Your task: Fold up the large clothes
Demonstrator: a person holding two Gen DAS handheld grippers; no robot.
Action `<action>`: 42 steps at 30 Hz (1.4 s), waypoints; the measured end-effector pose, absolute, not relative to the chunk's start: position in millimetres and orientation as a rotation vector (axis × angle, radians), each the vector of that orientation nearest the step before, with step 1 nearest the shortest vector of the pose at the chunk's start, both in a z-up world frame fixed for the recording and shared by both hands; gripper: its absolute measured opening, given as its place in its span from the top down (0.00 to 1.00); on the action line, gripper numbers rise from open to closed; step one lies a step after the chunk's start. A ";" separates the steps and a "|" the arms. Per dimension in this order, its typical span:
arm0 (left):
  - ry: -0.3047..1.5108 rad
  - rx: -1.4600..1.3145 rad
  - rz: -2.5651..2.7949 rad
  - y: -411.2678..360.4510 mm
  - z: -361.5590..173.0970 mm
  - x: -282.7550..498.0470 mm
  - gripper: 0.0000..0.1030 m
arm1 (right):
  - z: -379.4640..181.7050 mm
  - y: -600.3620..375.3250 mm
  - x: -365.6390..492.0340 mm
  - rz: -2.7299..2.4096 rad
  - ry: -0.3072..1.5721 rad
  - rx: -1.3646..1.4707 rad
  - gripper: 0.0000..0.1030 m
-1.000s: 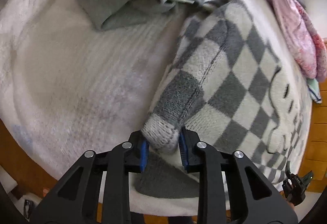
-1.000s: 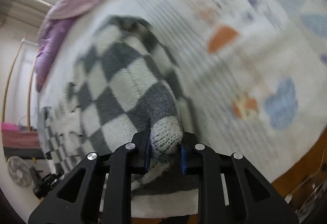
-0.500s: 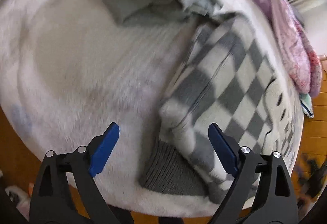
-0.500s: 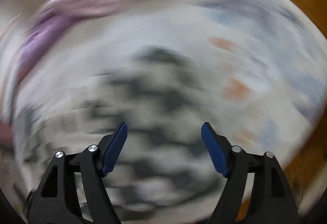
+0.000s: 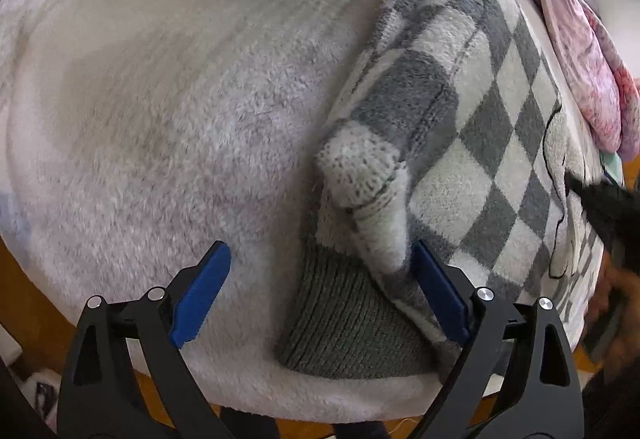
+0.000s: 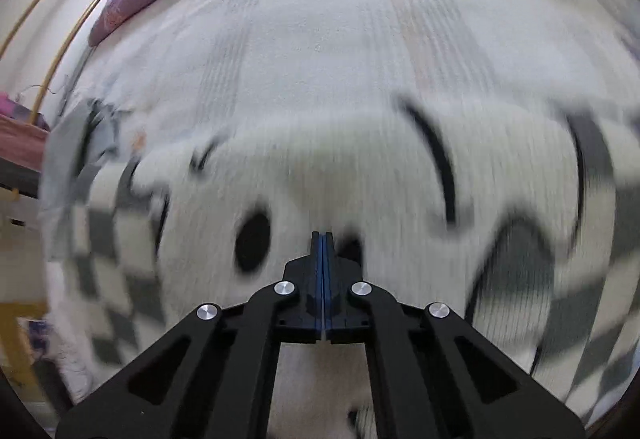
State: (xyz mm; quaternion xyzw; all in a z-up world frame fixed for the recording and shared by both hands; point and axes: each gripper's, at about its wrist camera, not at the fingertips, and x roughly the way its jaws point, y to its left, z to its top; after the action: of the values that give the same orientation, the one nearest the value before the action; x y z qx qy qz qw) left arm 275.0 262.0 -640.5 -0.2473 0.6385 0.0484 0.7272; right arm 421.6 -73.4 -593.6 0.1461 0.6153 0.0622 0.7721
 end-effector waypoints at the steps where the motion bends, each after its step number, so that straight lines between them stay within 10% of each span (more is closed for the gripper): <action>1: 1.409 -0.555 0.108 262.7 -641.3 275.0 0.11 | -592.6 -71.9 405.5 0.140 1.351 0.298 1.00; 17: 1.449 -0.585 0.084 249.4 -647.9 269.5 0.12 | -620.4 -79.0 315.4 0.207 1.390 0.434 1.00; 22: 1.431 -0.665 -0.012 243.2 -638.0 268.0 0.79 | -584.5 -63.3 299.2 0.305 1.295 0.295 0.66; 26: 1.402 -0.721 -0.059 242.5 -608.8 267.7 0.81 | -555.1 -27.2 280.1 0.441 1.180 0.201 0.31; 42: 1.320 -0.747 -0.208 213.9 -536.3 283.5 0.83 | -537.2 87.2 262.8 0.594 0.910 -0.007 0.16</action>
State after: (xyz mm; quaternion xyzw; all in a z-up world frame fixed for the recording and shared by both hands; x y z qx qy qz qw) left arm 283.5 213.9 -536.3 -0.3383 0.5975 -0.0940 0.7209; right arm 262.8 87.2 -537.2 -0.0035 0.4328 0.2828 0.8560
